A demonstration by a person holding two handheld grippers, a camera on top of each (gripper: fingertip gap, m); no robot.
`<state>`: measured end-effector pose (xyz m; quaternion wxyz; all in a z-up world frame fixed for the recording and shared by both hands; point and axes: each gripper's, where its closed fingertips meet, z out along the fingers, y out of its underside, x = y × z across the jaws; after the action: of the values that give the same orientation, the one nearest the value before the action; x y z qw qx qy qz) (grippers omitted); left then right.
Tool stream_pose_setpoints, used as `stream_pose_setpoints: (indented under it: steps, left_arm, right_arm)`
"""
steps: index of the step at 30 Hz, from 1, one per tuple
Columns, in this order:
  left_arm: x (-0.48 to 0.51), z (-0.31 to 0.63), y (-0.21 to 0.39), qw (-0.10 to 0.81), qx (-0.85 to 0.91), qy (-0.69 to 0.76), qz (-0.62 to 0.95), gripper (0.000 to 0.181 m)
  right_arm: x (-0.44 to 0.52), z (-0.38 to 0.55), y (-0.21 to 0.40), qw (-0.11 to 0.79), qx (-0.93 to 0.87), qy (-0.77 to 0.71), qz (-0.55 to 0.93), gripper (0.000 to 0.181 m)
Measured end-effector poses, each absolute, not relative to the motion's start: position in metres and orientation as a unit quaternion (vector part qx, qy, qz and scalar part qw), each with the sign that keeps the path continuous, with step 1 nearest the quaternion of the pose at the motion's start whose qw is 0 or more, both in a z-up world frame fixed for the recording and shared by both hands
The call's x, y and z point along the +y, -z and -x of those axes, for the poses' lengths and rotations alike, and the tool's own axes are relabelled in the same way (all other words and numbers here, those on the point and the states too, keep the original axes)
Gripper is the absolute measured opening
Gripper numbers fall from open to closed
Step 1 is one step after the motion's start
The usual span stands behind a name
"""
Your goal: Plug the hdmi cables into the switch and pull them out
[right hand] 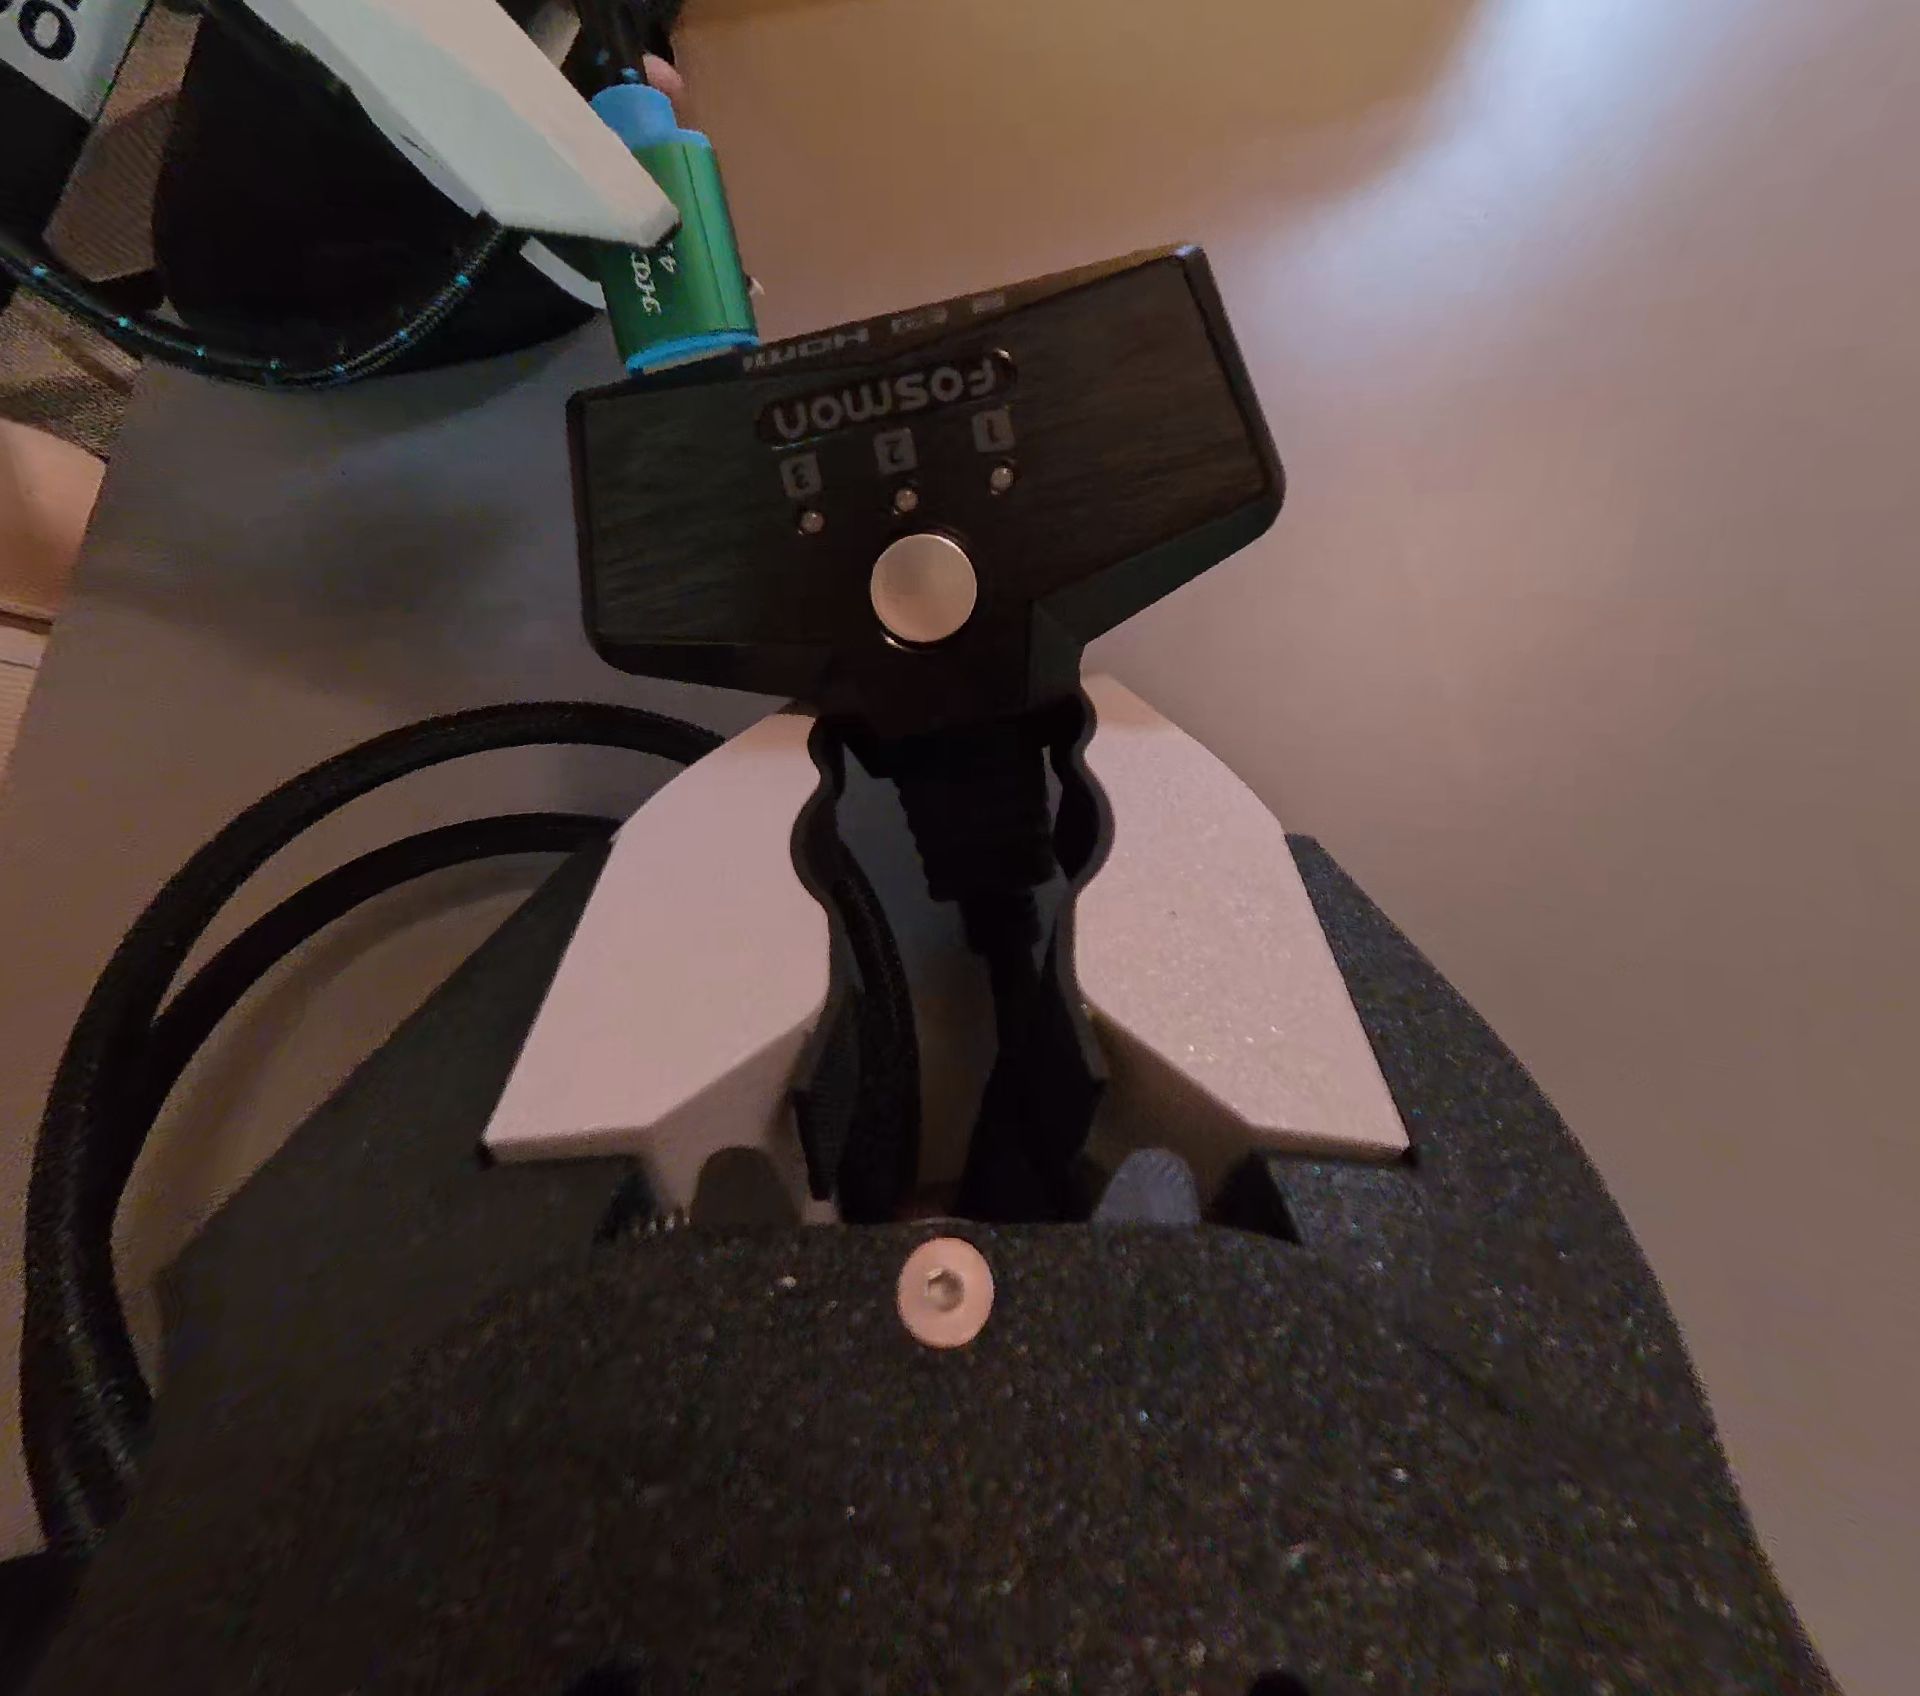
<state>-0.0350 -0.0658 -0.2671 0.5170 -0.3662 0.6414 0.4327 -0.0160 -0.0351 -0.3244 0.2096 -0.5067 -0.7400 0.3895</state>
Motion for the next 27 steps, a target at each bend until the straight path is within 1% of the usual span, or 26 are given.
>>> stream_pose_setpoints:
  steps: [4, 5, 6, 7, 9, 11, 13, 16, 18, 22, 25, 27]
  left_arm:
    - [-0.064, 0.047, 0.253, 0.509, 0.623, -0.477, 0.355, 0.015]
    - [-0.064, 0.048, 0.248, 0.508, 0.618, -0.481, 0.358, 0.019]
    - [-0.064, 0.049, 0.243, 0.512, 0.610, -0.482, 0.366, 0.025]
    - [-0.065, 0.051, 0.237, 0.520, 0.595, -0.483, 0.378, 0.036]
    - [-0.066, 0.055, 0.230, 0.535, 0.568, -0.474, 0.408, 0.048]
    - [-0.070, 0.057, 0.229, 0.545, 0.554, -0.469, 0.418, 0.053]
    - [-0.072, 0.057, 0.230, 0.548, 0.548, -0.484, 0.407, 0.065]
    - [-0.073, 0.055, 0.233, 0.532, 0.556, -0.527, 0.360, 0.078]
    - [-0.074, 0.052, 0.226, 0.528, 0.553, -0.567, 0.308, 0.081]
    - [-0.081, 0.046, 0.197, 0.576, 0.493, -0.596, 0.262, 0.082]
    - [-0.078, 0.051, 0.189, 0.608, 0.462, -0.570, 0.303, 0.082]
    - [-0.076, 0.061, 0.189, 0.622, 0.436, -0.542, 0.358, 0.077]
  right_arm:
    - [-0.040, 0.021, 0.316, 0.210, -0.725, -0.410, 0.512, 0.039]
    - [-0.041, 0.022, 0.311, 0.210, -0.717, -0.427, 0.509, 0.039]
    - [-0.040, 0.023, 0.308, 0.213, -0.711, -0.436, 0.509, 0.039]
    - [-0.038, 0.022, 0.308, 0.216, -0.711, -0.436, 0.508, 0.039]
    - [-0.039, 0.020, 0.308, 0.216, -0.710, -0.439, 0.507, 0.039]
    - [-0.042, 0.019, 0.305, 0.217, -0.705, -0.449, 0.504, 0.039]
    - [-0.043, 0.019, 0.303, 0.219, -0.704, -0.452, 0.503, 0.039]
    - [-0.049, 0.020, 0.298, 0.205, -0.691, -0.480, 0.500, 0.039]
    - [-0.057, 0.020, 0.286, 0.185, -0.663, -0.534, 0.492, 0.038]
    - [-0.058, 0.017, 0.254, 0.165, -0.593, -0.631, 0.472, 0.038]
    - [-0.051, 0.012, 0.242, 0.177, -0.571, -0.657, 0.459, 0.038]
    - [-0.048, 0.009, 0.238, 0.194, -0.572, -0.656, 0.452, 0.038]
